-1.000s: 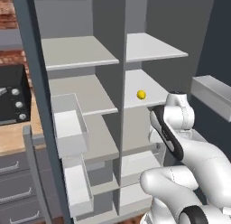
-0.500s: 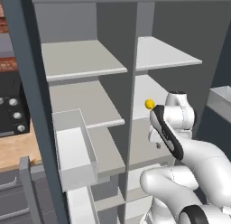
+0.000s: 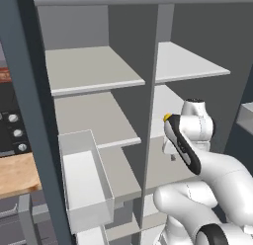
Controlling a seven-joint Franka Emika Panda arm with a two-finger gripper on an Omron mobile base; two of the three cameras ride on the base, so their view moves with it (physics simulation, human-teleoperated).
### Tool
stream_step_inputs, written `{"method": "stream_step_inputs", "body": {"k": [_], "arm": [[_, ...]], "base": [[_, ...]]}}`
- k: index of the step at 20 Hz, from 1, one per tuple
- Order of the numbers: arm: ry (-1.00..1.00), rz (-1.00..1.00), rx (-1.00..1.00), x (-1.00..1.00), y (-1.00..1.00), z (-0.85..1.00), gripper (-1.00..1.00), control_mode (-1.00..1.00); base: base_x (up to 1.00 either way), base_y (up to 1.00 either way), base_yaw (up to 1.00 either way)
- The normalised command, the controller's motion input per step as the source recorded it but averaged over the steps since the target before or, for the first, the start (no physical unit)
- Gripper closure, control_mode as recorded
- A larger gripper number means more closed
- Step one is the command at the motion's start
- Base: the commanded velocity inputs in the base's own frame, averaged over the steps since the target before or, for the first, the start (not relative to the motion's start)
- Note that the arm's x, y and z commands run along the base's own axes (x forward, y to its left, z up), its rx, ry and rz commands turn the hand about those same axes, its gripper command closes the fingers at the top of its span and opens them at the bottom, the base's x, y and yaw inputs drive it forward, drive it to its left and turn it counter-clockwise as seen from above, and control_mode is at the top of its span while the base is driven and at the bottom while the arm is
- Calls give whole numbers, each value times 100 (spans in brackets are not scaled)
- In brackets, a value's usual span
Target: Retrieve a lemon from the fridge and place it on the cutting board with the fish.
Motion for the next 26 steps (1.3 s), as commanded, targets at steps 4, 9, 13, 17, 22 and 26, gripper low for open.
{"method": "stream_step_inputs", "body": {"k": [4, 9, 13, 17, 22, 26], "arm": [[-30, 4, -2, 0, 0, 0, -100, -100], [-45, 5, -1, 8, 0, 8, -100, -100], [-38, 3, -12, 11, 0, 30, -100, -100], [-37, 0, -29, 4, 3, 46, -100, -100], [-26, -1, -12, 22, 0, 30, -100, -100], [-1, 0, 9, 38, -6, 1, -100, -100]], "base": [[0, 0, 0], [0, 0, 0], [0, 0, 0], [0, 0, 0], [0, 0, 0], [0, 0, 0]]}}
